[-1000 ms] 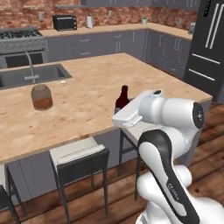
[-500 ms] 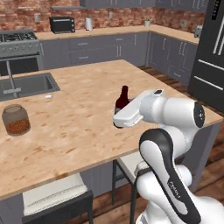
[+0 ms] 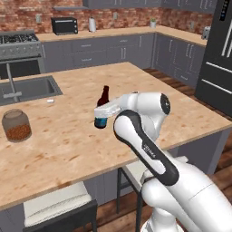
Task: Open the cabinet directly in front. Then move the beer and the mug to the dining counter with the jar on it.
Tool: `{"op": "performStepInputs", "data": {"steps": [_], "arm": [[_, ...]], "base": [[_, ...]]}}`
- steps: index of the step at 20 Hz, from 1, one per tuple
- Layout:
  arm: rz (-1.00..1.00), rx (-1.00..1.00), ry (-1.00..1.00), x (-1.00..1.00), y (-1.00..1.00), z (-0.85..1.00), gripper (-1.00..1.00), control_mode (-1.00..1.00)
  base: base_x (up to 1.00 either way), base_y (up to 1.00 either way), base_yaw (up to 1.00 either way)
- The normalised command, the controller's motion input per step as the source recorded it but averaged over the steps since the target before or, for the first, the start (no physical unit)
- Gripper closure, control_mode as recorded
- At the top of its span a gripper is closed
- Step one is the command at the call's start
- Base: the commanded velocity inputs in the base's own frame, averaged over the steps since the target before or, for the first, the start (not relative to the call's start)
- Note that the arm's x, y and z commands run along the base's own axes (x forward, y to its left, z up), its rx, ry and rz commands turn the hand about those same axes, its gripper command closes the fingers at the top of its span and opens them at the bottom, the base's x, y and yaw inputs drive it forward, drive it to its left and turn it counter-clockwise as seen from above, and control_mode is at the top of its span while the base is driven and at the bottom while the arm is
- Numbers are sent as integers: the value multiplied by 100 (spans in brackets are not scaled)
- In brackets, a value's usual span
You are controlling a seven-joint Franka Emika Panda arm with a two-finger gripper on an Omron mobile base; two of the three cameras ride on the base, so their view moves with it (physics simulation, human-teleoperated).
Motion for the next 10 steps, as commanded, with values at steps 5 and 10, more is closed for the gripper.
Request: {"op": "performStepInputs", "data": {"steps": [5, 10], "arm": [[9, 0, 2, 71, 100, -88, 100, -100], [4, -2, 0, 12, 38, -29, 100, -100]], "base": [[0, 0, 0], [0, 0, 0]]}}
